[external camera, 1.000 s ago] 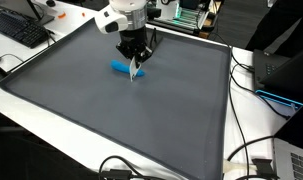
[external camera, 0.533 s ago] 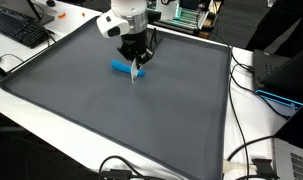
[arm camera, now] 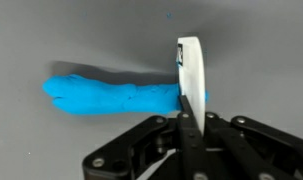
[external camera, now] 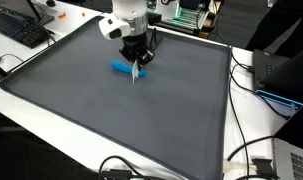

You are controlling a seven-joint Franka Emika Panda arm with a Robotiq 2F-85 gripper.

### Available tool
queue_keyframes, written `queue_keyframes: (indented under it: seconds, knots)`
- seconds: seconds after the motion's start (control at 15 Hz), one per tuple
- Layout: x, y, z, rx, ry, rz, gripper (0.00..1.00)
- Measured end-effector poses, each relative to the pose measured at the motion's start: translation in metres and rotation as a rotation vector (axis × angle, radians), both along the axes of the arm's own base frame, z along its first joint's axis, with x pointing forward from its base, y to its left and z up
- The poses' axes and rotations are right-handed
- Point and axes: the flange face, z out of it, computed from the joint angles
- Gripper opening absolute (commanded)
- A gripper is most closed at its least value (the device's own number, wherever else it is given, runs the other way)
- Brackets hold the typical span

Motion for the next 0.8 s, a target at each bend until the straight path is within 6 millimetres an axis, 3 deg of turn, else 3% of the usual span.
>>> queue_keyframes:
  seconds: [0.8]
  knots:
    - [-0.004,0.015,0.002,0.096,0.029,-0.016,0.01]
